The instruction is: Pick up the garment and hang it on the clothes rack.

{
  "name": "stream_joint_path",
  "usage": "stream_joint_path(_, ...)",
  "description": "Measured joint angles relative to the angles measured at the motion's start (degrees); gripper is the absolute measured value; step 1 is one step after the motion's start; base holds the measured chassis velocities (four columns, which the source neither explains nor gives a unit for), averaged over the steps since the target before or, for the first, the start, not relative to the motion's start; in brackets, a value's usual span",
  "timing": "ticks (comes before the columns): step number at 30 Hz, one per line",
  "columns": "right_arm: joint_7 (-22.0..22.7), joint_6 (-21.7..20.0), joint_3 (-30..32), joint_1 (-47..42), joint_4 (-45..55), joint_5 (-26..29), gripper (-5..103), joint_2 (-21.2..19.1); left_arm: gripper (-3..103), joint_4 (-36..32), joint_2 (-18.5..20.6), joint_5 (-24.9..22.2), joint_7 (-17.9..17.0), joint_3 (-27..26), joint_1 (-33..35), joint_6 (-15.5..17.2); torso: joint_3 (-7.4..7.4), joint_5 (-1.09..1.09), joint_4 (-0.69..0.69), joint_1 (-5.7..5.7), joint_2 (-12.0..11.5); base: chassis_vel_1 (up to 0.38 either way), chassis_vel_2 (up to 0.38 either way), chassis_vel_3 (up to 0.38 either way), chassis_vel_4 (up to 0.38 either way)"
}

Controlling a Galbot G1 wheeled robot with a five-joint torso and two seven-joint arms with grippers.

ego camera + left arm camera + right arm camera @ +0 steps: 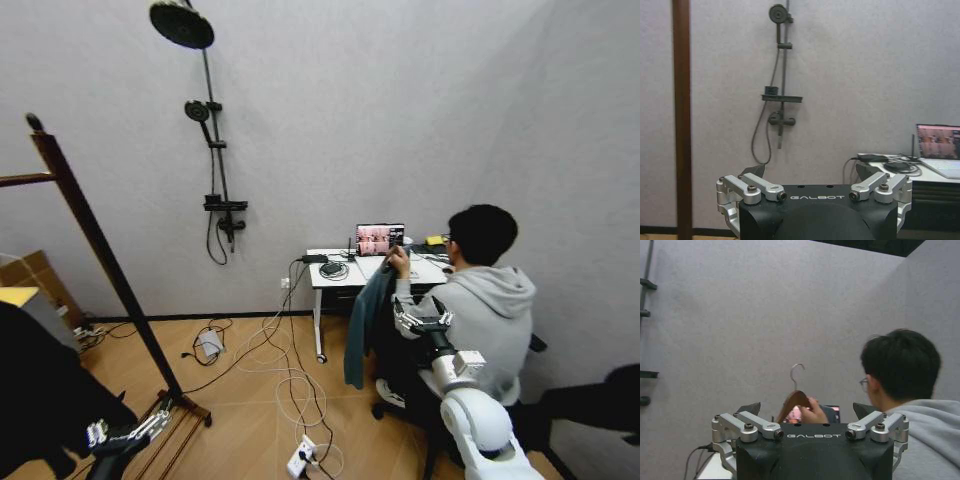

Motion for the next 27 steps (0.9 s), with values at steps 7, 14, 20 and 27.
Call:
stream_joint_path(7, 0.0, 0.39, 0.48, -0.32, 0.0, 0.39, 100, -0.23, 100, 0.0, 0.0, 0.0, 0.01, 0.0, 0.0, 0.0, 0.0, 0.01, 0.02, 0.01, -0.01, -0.02, -0.127, -0.124, 0.002)
stream_joint_path(14, 0.0, 0.61, 0.22, -0.69, 0.05, 0.26, 100, -0.03, 100, 0.0, 0.0, 0.0, 0.0, 0.0, 0.0, 0.0, 0.0, 0.01, 0.03, 0.0, 0.0, 0.096, -0.095, -0.105, 0.088)
stream_joint_path(20, 0.0, 0.62, 0.14, -0.75, 0.39, 0.18, 100, 0.02, 100, 0.0, 0.0, 0.0, -0.01, 0.0, 0.0, 0.0, 0.0, 0.01, 0.0, -0.02, 0.0, 0.11, -0.103, -0.111, 0.118)
stream_joint_path(27, -0.04, 0.96, -0.26, -1.15, 0.25, -0.13, 100, 0.3, 100, 0.0, 0.0, 0.0, -0.01, 0.0, 0.0, 0.0, 0.0, 0.01, 0.01, 0.0, 0.0, 0.09, -0.083, -0.083, 0.079)
